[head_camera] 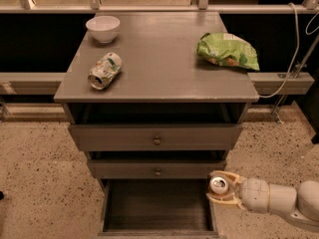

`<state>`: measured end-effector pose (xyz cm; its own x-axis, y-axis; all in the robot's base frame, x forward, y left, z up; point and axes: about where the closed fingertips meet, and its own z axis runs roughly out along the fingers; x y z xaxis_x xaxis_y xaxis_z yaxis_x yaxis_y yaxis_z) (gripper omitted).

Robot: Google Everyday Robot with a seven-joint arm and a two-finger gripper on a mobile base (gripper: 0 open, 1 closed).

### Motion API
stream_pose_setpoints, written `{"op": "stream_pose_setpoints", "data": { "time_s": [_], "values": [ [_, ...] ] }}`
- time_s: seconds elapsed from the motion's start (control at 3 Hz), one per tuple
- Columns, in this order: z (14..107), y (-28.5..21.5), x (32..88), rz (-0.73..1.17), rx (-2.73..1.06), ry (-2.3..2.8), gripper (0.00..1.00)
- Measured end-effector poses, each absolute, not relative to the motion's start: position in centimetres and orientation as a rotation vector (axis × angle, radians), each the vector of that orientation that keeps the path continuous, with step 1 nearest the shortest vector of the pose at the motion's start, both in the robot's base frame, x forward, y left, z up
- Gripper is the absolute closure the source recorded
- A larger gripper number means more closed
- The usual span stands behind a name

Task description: Place orange can into bottom drawer

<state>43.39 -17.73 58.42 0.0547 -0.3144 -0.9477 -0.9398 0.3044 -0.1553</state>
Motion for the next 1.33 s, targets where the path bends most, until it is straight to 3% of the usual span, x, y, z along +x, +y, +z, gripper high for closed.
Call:
{"op": "stream_pose_setpoints", "data": {
  "time_s": [0.67, 1.0, 1.33],
  "values": [
    [44.8, -20.1, 46.9, 0.807, -0.933, 1.385, 1.00],
    [33.9, -20.5, 43.8, 0.897, -0.802, 1.564, 1.00],
    [28.8, -20.4, 42.8, 0.957, -0.752, 1.634, 1.00]
  ]
}}
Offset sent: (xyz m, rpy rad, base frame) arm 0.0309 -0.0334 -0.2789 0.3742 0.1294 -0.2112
